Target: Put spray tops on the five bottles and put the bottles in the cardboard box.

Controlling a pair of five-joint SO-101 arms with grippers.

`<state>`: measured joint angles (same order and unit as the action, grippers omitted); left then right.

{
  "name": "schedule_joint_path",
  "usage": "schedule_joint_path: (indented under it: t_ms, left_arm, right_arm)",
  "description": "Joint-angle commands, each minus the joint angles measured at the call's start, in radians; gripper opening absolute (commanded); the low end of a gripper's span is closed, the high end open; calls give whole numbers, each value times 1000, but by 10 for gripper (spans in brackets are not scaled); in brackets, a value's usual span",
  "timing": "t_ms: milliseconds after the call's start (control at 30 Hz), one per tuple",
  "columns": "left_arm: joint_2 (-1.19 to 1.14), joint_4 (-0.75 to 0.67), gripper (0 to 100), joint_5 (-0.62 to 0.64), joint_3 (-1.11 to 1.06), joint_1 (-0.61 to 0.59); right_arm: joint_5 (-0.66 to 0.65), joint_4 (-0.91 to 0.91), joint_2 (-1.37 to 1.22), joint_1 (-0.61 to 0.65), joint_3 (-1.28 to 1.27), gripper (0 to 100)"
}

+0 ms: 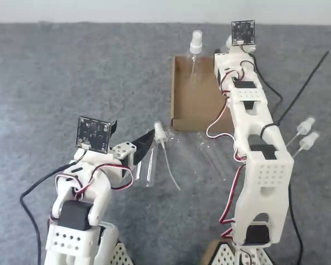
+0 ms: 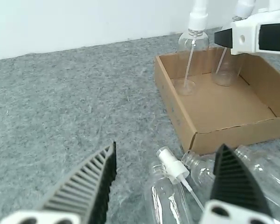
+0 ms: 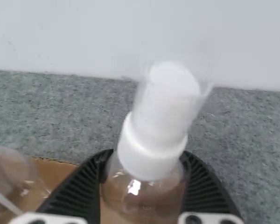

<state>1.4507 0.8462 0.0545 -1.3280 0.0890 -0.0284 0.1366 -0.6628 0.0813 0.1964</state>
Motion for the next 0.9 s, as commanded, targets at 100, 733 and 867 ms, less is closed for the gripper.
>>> schedule_joint_path:
  t_ms: [100, 733, 867]
  left_arm:
    - [9, -25, 308, -6, 4, -3]
    - [12, -29, 308, -8, -5, -3]
    - [12, -31, 308, -8, -7, -3]
  right_arm:
    - [6, -2, 16, -5, 8, 166]
    - [6, 15, 18, 2, 9, 174]
    - [6, 16, 16, 2, 9, 257]
